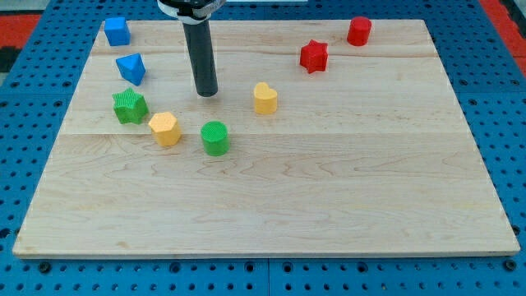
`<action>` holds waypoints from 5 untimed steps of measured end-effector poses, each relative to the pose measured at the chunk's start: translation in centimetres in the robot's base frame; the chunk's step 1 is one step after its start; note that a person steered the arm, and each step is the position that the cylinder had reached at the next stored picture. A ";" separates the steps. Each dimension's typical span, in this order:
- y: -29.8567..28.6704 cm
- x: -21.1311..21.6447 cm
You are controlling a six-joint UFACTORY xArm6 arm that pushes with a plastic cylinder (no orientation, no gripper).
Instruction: Push the green star left a bit
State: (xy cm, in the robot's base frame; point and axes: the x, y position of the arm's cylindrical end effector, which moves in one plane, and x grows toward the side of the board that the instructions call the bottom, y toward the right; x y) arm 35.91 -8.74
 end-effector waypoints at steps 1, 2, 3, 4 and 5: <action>0.1 0.0; 0.3 0.0; 0.7 0.0; 1.7 0.0; 1.9 0.0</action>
State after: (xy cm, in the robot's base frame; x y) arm 35.91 -6.81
